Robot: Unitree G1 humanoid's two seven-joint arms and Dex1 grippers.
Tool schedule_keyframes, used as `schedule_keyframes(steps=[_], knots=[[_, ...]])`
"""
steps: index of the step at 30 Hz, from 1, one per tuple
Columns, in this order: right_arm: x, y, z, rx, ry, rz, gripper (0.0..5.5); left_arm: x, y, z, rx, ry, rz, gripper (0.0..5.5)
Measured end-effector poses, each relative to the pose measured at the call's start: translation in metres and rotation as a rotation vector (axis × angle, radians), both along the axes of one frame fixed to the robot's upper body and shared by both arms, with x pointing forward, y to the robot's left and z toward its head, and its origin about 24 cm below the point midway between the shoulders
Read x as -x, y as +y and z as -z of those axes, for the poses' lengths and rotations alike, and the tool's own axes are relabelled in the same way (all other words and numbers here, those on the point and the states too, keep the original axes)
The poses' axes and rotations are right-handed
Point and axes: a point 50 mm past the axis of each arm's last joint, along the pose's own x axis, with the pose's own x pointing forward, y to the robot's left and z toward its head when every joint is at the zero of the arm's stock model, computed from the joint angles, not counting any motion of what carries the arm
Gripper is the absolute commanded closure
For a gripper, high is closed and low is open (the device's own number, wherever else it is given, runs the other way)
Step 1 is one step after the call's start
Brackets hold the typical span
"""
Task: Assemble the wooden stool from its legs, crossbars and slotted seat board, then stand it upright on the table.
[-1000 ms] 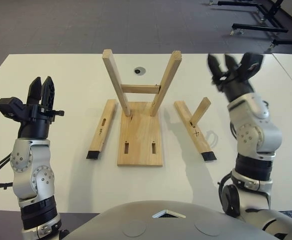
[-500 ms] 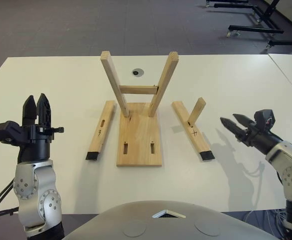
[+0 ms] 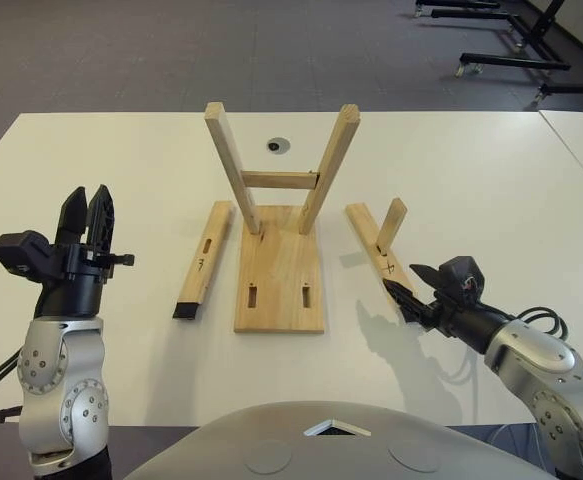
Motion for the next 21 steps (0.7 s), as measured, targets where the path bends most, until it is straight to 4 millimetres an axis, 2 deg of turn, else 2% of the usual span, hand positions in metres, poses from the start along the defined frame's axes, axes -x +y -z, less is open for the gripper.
schedule_keyframes(steps=[3,8,14,20,21], knots=[[-0.001,0.000,0.001,0.013,-0.018,0.010,1.22,-0.002,0.001,-0.002,-0.015,0.008,0.021,3.95],[-0.001,-0.012,0.015,0.044,-0.022,0.087,1.22,-0.020,-0.007,-0.013,-0.028,-0.033,0.142,3.95],[-0.005,-0.019,0.047,0.025,0.087,0.166,1.22,-0.028,-0.009,-0.014,-0.025,-0.022,0.175,3.95],[-0.021,-0.022,0.049,0.024,0.083,0.152,1.22,-0.034,-0.013,-0.017,-0.021,-0.031,0.194,3.95],[-0.023,-0.026,0.049,0.040,0.080,0.143,1.41,-0.034,-0.013,-0.016,-0.019,-0.030,0.194,3.95]])
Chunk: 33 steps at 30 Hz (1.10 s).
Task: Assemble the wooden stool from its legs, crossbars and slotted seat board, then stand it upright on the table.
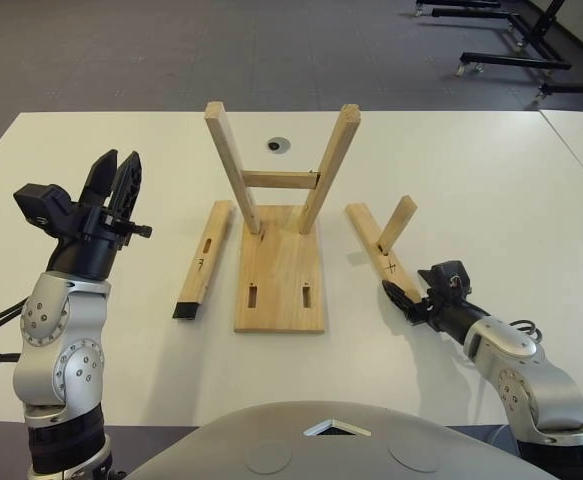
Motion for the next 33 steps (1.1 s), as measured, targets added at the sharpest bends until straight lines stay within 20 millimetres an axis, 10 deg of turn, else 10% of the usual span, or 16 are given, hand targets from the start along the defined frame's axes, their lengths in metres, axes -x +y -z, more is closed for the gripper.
schedule_keyframes(steps=[10,18,20,22,29,33], knots=[[-0.015,-0.040,-0.004,0.098,-0.003,-0.113,3.33,-0.005,-0.002,0.004,0.009,0.008,-0.020,3.95],[-0.026,-0.070,-0.003,0.064,-0.050,-0.067,3.40,-0.008,0.000,0.011,0.025,-0.009,-0.078,3.95],[-0.023,-0.063,0.002,0.069,-0.100,-0.015,3.40,-0.011,0.002,0.013,0.027,-0.018,-0.095,3.95],[-0.039,-0.012,0.008,-0.031,-0.178,0.001,3.40,-0.017,0.003,0.009,0.031,-0.054,-0.087,3.95],[-0.132,0.016,-0.101,-0.341,-0.723,0.053,3.40,-0.039,-0.007,-0.004,-0.006,-0.120,0.094,3.95],[-0.141,0.014,-0.116,-0.368,-0.801,0.085,3.40,-0.042,-0.007,-0.009,0.015,-0.150,0.159,3.95]])
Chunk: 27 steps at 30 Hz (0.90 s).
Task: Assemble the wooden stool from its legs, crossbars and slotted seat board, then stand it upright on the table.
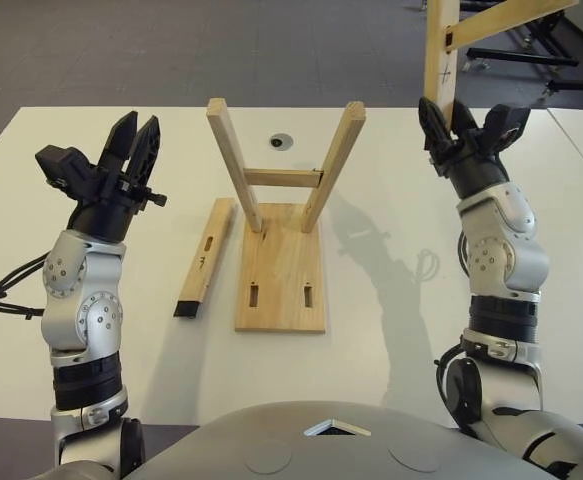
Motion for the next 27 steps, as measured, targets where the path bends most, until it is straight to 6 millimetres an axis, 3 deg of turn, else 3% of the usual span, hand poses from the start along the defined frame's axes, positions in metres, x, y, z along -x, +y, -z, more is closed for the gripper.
schedule_keyframes(steps=[3,5,9,12,18,27], knots=[[-0.007,0.014,-0.028,-0.057,-0.132,-0.076,3.40,-0.005,0.002,-0.005,0.011,-0.003,0.048,3.95],[-0.005,0.031,-0.043,-0.095,-0.215,-0.228,3.41,-0.010,0.001,-0.019,0.055,-0.043,0.117,3.95],[0.021,0.069,-0.076,-0.144,-0.341,-0.632,3.41,-0.008,-0.007,-0.038,0.157,-0.050,0.373,3.95],[0.042,0.090,-0.095,-0.152,-0.400,-0.871,3.41,0.010,-0.024,-0.040,0.141,0.006,0.689,3.76],[0.059,0.108,-0.099,-0.144,-0.402,-1.004,3.41,0.022,-0.038,-0.033,0.120,0.119,0.902,2.80],[0.062,0.125,-0.064,-0.157,-0.252,-1.125,3.41,0.014,-0.049,-0.062,0.099,0.033,0.992,1.30]])
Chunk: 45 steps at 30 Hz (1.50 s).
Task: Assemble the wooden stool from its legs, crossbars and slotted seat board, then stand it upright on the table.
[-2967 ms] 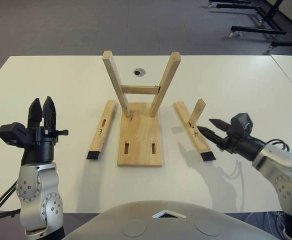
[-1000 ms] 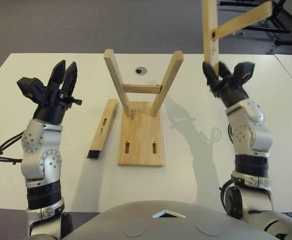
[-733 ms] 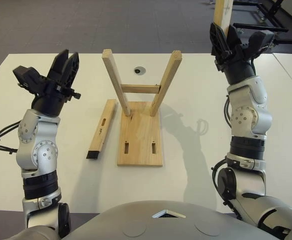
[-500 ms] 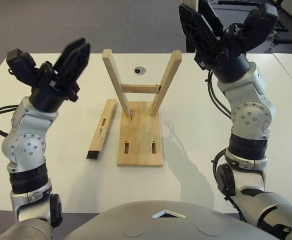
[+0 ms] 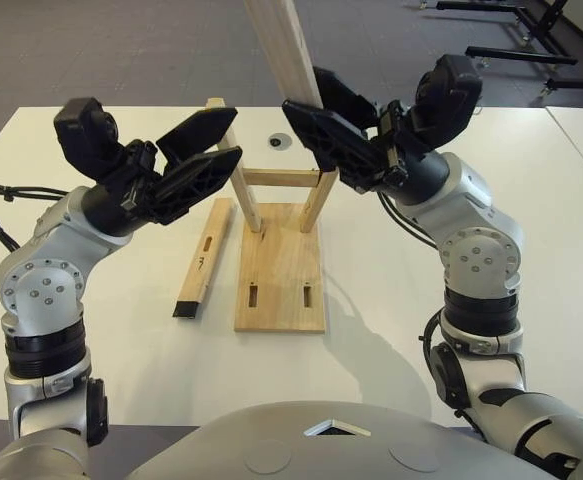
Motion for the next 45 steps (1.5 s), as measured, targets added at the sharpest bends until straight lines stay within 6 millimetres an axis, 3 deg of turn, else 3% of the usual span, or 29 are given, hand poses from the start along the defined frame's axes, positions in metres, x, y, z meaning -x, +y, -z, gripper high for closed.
schedule_keyframes(steps=[2,11,22,35,45], knots=[[0.001,0.002,0.007,0.014,0.018,-0.017,3.41,-0.002,0.000,-0.003,0.004,-0.005,0.002,1.08],[0.009,0.009,0.022,0.080,0.029,-0.105,3.41,-0.004,0.000,-0.006,0.064,0.033,0.070,1.08],[0.012,0.017,0.045,0.243,-0.019,-0.073,3.41,0.005,-0.006,-0.006,0.072,0.036,0.167,1.08],[0.010,0.018,0.046,0.226,-0.060,-0.076,3.41,0.002,-0.002,-0.004,0.102,0.063,0.132,3.09],[0.009,0.021,0.048,0.210,-0.051,-0.074,3.41,-0.001,0.000,-0.004,0.089,0.050,0.104,3.21]])
